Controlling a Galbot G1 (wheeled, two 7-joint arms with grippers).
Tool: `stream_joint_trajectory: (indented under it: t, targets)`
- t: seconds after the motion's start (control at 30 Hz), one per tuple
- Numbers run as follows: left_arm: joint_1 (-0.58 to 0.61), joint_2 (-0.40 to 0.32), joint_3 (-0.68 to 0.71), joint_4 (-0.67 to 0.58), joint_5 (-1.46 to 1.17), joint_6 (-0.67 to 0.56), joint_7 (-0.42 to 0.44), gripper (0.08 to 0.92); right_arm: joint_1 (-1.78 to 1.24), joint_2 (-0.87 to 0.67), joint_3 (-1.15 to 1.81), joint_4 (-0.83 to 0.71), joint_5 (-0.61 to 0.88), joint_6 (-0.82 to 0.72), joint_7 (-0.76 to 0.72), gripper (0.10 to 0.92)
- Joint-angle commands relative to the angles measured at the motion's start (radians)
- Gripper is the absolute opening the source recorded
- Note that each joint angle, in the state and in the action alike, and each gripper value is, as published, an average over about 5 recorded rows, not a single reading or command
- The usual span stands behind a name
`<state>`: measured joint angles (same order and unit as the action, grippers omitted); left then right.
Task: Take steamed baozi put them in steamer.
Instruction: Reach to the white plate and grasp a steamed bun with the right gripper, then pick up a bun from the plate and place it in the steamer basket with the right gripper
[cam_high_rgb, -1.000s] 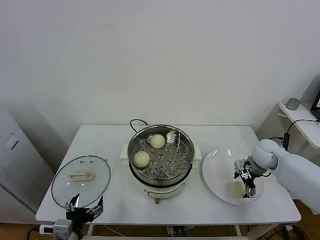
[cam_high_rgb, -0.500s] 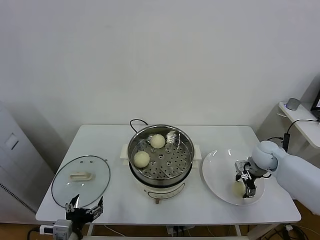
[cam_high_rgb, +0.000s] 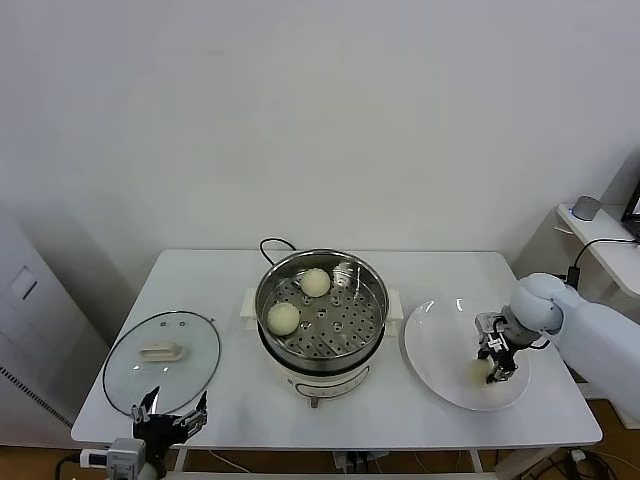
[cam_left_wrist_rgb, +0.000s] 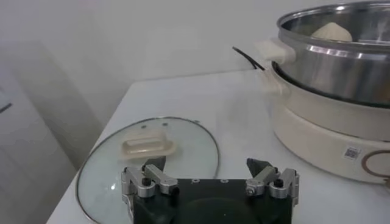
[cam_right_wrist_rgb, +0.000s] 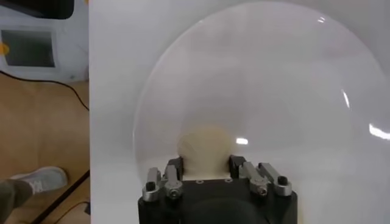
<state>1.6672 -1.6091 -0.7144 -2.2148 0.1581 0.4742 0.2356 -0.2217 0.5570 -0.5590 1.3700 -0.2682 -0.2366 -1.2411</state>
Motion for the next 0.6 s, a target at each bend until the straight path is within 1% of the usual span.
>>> stream_joint_trajectory:
  t: [0.03, 0.13, 0.23, 0.33, 0.43, 0.53, 0.6]
  targets:
    - [-0.012, -0.042, -0.002, -0.005, 0.014, -0.003, -0.005, 0.823, 0.200, -0.024, -0.093, 0.023, 0.082, -0.013, -0.022, 0.445]
    - [-0.016, -0.046, -0.001, -0.005, 0.057, -0.013, -0.009, 0.823, 0.380, -0.019, -0.227, 0.034, 0.167, -0.030, -0.037, 0.445]
    - [-0.015, -0.049, 0.004, -0.015, 0.078, -0.021, -0.016, 0.823, 0.584, 0.024, -0.366, 0.027, 0.266, -0.045, -0.048, 0.444]
    - [-0.009, -0.049, 0.011, -0.031, 0.081, -0.026, -0.020, 0.823, 0.741, 0.107, -0.469, -0.001, 0.374, -0.063, -0.053, 0.442]
    - [-0.005, -0.049, 0.014, -0.040, 0.084, -0.029, -0.023, 0.823, 0.828, 0.213, -0.525, -0.041, 0.453, -0.058, -0.066, 0.443]
    - [-0.004, -0.049, 0.014, -0.048, 0.084, -0.029, -0.024, 0.823, 0.880, 0.317, -0.557, -0.087, 0.522, -0.013, -0.094, 0.448]
    - [-0.003, -0.049, 0.013, -0.052, 0.083, -0.029, -0.025, 0.823, 0.902, 0.376, -0.570, -0.118, 0.567, 0.044, -0.116, 0.449]
